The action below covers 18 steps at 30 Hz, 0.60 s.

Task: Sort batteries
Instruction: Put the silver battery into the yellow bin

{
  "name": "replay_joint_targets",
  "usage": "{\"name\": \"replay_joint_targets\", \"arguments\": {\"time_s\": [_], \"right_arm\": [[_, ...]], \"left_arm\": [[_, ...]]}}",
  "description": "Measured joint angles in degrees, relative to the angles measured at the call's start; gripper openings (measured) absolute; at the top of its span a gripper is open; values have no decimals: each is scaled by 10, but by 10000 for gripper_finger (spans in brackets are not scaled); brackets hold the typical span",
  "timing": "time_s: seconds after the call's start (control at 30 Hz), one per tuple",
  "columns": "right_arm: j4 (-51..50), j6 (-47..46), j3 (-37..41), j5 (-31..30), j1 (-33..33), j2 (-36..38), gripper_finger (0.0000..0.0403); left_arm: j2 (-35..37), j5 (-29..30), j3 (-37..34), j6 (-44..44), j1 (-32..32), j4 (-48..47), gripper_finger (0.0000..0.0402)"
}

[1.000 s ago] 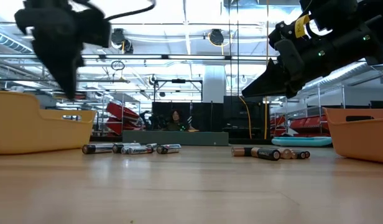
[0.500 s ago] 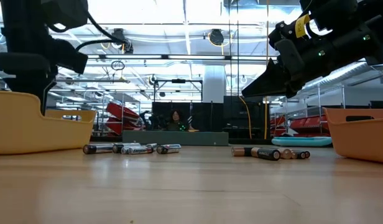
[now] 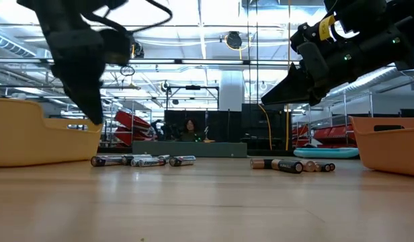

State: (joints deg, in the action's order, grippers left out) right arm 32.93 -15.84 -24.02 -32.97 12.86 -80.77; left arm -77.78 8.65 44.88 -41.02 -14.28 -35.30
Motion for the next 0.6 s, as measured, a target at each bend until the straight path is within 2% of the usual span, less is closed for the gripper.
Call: {"name": "replay_joint_targets", "arguments": {"time_s": [0.3,0.6], "right_arm": [[-1,0,0,0,0,0,43],[-2,1,0,0,0,0,43]], "left_arm": [[-120,-18,49,2,4,17,175],[-187,-25,76,25,5,13,176]]}}
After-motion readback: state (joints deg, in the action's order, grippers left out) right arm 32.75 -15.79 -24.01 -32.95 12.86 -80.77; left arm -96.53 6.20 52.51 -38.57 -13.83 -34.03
